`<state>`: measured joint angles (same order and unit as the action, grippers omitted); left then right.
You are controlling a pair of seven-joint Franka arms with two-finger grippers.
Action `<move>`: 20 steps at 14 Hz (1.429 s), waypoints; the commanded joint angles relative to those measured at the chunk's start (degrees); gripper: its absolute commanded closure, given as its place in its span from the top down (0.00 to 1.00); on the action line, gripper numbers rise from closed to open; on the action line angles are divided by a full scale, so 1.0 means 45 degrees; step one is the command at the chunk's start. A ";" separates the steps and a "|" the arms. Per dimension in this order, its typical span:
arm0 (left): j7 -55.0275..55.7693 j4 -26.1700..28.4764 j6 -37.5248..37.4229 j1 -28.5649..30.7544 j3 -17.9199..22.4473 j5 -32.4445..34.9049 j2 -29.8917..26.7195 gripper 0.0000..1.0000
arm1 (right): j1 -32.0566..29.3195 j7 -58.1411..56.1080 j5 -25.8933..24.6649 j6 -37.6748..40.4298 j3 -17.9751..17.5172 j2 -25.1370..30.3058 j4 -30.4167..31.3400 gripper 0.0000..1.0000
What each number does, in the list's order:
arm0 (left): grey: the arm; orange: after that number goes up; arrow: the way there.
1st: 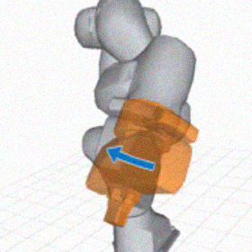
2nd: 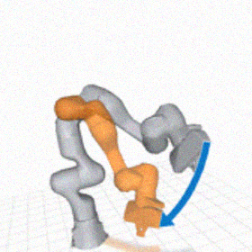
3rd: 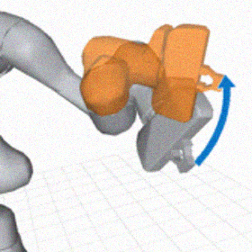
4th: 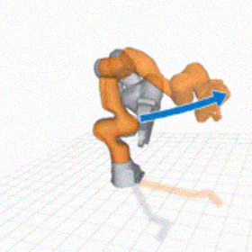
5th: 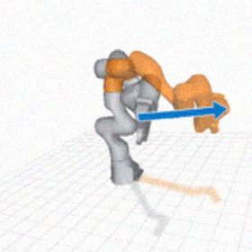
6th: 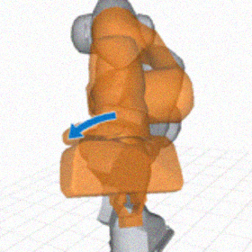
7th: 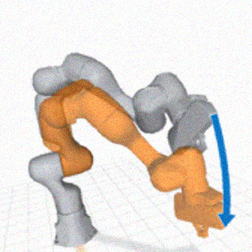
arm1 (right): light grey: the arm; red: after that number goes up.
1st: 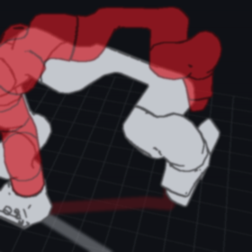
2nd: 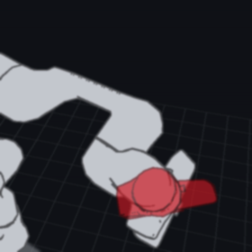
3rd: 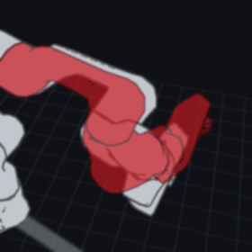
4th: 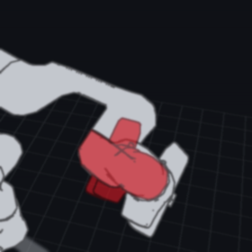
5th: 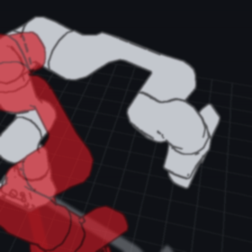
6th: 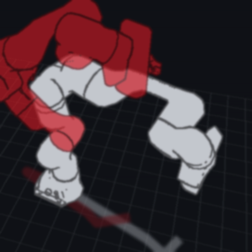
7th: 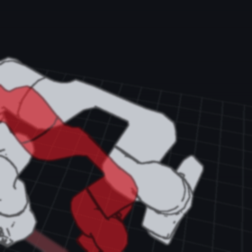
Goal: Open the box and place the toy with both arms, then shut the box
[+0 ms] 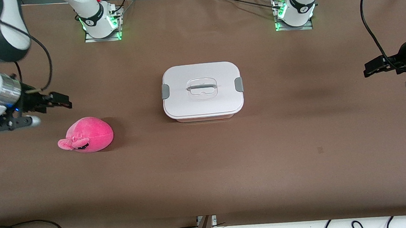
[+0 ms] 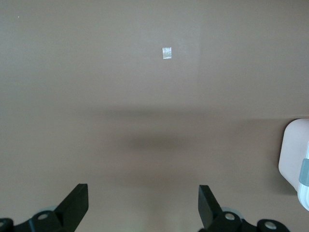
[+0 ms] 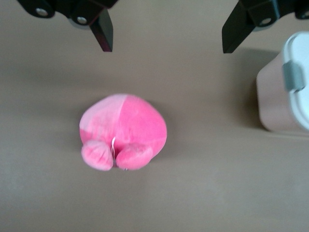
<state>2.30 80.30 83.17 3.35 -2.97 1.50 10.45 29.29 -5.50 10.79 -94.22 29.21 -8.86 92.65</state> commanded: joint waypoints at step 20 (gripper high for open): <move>-0.0118 -0.0129 -0.0045 -0.7106 -0.0063 -0.1799 0.1699 1.00 | -0.4438 0.1047 -0.2085 0.1856 -0.5515 0.2126 0.0076 1.00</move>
<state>3.05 80.64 82.93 -25.22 -4.26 -5.81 16.83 10.34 -1.37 2.74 -86.16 5.88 -0.71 91.59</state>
